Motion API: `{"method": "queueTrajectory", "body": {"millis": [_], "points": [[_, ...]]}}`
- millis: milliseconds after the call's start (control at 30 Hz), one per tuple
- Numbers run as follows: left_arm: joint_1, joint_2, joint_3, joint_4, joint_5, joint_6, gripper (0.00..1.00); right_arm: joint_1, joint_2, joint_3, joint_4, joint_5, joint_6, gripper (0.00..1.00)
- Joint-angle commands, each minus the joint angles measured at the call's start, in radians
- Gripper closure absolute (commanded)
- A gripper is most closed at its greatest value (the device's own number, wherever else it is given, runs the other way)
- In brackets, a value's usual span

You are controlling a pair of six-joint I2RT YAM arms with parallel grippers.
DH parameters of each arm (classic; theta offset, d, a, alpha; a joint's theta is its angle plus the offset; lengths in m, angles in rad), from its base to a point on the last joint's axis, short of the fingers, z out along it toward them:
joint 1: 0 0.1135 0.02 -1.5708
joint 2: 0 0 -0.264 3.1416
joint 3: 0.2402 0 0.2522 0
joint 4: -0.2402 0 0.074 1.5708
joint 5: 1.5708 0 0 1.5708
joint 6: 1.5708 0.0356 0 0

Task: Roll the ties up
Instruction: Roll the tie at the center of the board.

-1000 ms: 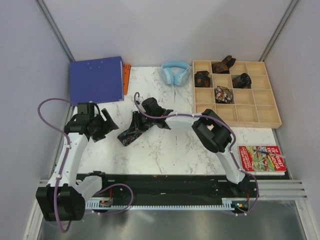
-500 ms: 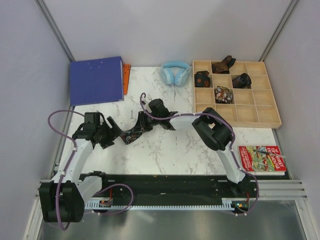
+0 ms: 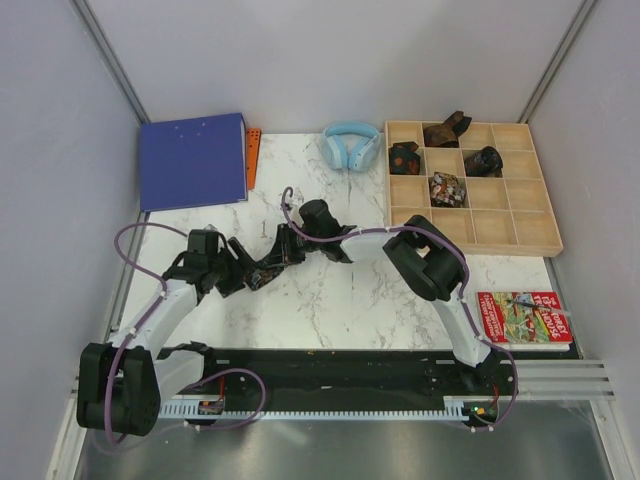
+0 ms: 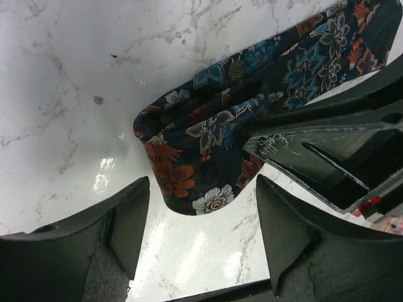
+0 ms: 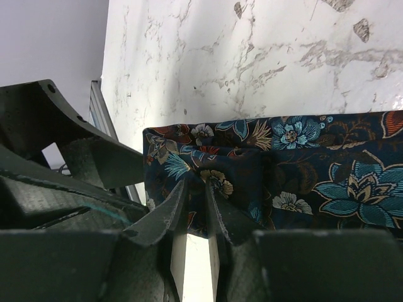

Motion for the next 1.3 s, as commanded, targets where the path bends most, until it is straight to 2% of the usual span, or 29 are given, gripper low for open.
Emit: {"method": "queueTrajectory", "body": {"millis": [0, 433, 533, 767, 867, 1000, 1267], "points": [[-0.013, 0.006, -0.029, 0.09, -0.067, -0.066, 0.26, 0.005, 0.031, -0.022, -0.002, -0.03, 0.001, 0.75], [-0.076, 0.106, -0.086, 0.209, -0.109, -0.141, 0.26, 0.004, 0.043, -0.042, 0.019, -0.027, 0.014, 0.75], [-0.095, 0.133, -0.084, 0.213, -0.138, -0.161, 0.31, 0.005, 0.045, -0.045, 0.021, -0.027, 0.015, 0.75], [-0.104, 0.199, -0.056, 0.219, -0.15, -0.144, 0.66, 0.005, 0.025, -0.062, 0.016, -0.023, 0.015, 0.75], [-0.109, 0.175, -0.044, 0.188, -0.15, -0.135, 0.71, 0.004, 0.001, -0.059, -0.004, 0.0, 0.026, 0.75], [-0.109, 0.127, -0.017, 0.116, -0.141, -0.112, 0.73, -0.009, -0.035, -0.038, -0.071, 0.046, 0.038, 0.74], [-0.109, 0.055, 0.046, -0.074, -0.124, -0.092, 0.73, -0.025, -0.096, -0.068, -0.096, 0.119, 0.087, 0.75]]}}
